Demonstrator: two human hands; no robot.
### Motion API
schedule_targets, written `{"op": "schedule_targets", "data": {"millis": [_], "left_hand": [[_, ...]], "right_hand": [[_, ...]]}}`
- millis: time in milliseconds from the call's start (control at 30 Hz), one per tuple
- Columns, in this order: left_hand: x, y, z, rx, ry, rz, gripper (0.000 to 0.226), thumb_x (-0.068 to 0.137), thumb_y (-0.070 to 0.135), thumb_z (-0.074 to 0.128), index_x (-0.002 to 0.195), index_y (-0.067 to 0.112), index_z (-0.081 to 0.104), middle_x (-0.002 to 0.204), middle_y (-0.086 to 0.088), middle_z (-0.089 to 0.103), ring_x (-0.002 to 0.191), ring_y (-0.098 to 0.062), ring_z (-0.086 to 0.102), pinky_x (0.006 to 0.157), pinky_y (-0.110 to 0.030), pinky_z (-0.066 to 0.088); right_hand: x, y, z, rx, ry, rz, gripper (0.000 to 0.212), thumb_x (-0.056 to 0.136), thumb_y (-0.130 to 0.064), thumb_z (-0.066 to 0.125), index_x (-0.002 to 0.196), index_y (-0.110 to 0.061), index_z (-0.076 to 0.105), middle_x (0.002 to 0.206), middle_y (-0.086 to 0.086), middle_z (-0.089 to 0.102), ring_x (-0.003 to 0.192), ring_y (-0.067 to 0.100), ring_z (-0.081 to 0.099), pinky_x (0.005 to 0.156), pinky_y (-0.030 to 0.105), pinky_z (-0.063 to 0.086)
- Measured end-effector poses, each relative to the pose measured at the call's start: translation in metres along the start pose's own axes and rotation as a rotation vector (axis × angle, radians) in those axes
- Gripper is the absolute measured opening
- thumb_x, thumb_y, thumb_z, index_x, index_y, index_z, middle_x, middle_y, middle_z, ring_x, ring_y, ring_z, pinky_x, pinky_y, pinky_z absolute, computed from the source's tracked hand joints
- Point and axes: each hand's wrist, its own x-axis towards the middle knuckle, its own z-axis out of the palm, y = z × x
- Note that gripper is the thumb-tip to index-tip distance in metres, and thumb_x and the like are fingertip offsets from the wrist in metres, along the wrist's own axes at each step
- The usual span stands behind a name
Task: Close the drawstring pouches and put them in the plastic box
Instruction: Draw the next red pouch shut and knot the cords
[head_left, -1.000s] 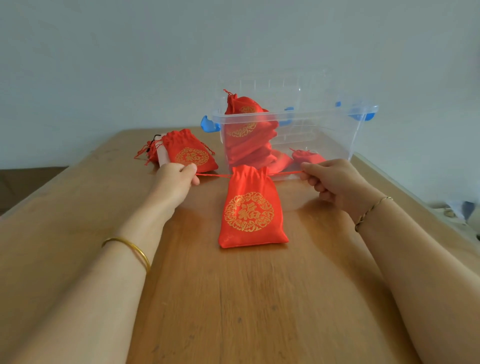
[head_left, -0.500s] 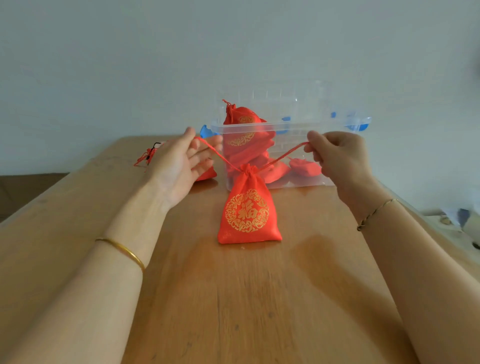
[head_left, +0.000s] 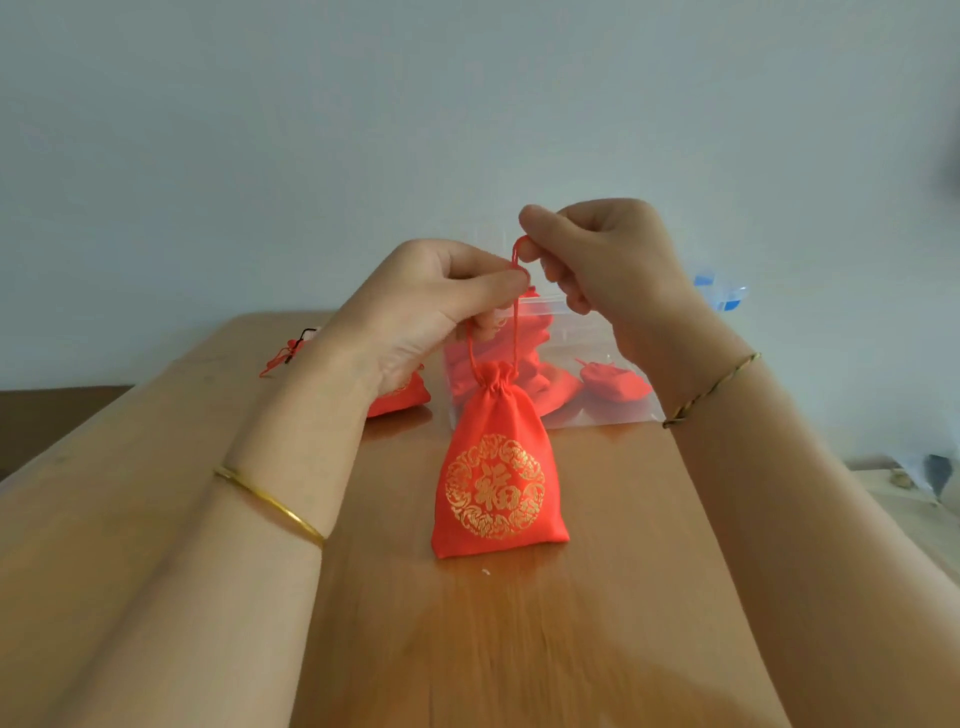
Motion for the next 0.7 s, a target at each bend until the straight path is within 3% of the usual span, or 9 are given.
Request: {"op": "schedule_targets", "data": {"millis": [100,200,300,400,600,700], "left_hand": [[0.0033,-0.0013,0.0009,0.072,0.026,0.027,0.009,0.082,0.01,0.065,0.076,0.005,0.067,0.057,0.0,0.052,0.05,-0.01,0.045,0.058,-0.026,0.04],[0.007,-0.0026,-0.0022,-0.002,0.052,0.01,0.013,0.082,0.012,0.065,0.085,0.0,0.067,0.056,0.003,0.057,0.046,-0.006,0.045,0.053,-0.021,0.039],[0.0078,-0.003,-0.0044,-0.086,0.052,-0.016,0.01,0.085,0.011,0.06,0.084,0.002,0.066,0.06,0.0,0.055,0.046,-0.005,0.045,0.051,-0.018,0.04],[0.0081,-0.0034,-0.0038,-0.149,0.051,-0.024,0.011,0.088,0.008,0.056,0.08,0.007,0.065,0.06,0.001,0.054,0.046,-0.003,0.044,0.048,-0.015,0.042],[0.0106,-0.0071,-0.0054,-0.225,0.131,-0.081,0.008,0.088,0.008,0.057,0.083,0.011,0.063,0.061,0.004,0.063,0.05,-0.002,0.055,0.049,-0.015,0.048],[0.0104,-0.009,-0.0039,-0.248,0.158,-0.061,0.009,0.086,0.001,0.058,0.082,0.009,0.063,0.069,-0.003,0.064,0.053,-0.004,0.059,0.052,-0.017,0.053]], "right_hand": [[0.0008,0.0007,0.0053,-0.026,-0.037,-0.028,0.035,0.089,-0.021,0.056,0.056,-0.011,0.063,0.04,-0.009,0.049,0.036,0.002,0.039,0.041,0.014,0.03],[0.005,0.0021,0.0037,-0.021,-0.054,0.02,0.04,0.095,-0.032,0.047,0.065,-0.012,0.062,0.053,-0.004,0.053,0.038,0.006,0.04,0.039,0.017,0.031],[0.0044,0.0058,0.0035,-0.11,-0.179,0.136,0.043,0.098,-0.04,0.036,0.076,-0.011,0.062,0.065,0.002,0.054,0.046,0.013,0.044,0.041,0.021,0.032],[0.0002,0.0084,0.0073,-0.105,-0.307,0.196,0.04,0.098,-0.035,0.039,0.07,-0.013,0.055,0.061,0.002,0.05,0.05,0.014,0.042,0.045,0.023,0.033],[0.0015,0.0079,0.005,0.057,-0.308,0.249,0.035,0.095,-0.023,0.045,0.061,-0.015,0.05,0.057,0.001,0.046,0.046,0.013,0.037,0.043,0.022,0.031],[-0.0012,0.0066,-0.0005,-0.032,-0.493,0.288,0.035,0.093,-0.024,0.049,0.059,-0.016,0.053,0.055,0.001,0.049,0.044,0.011,0.04,0.044,0.02,0.033]]}}
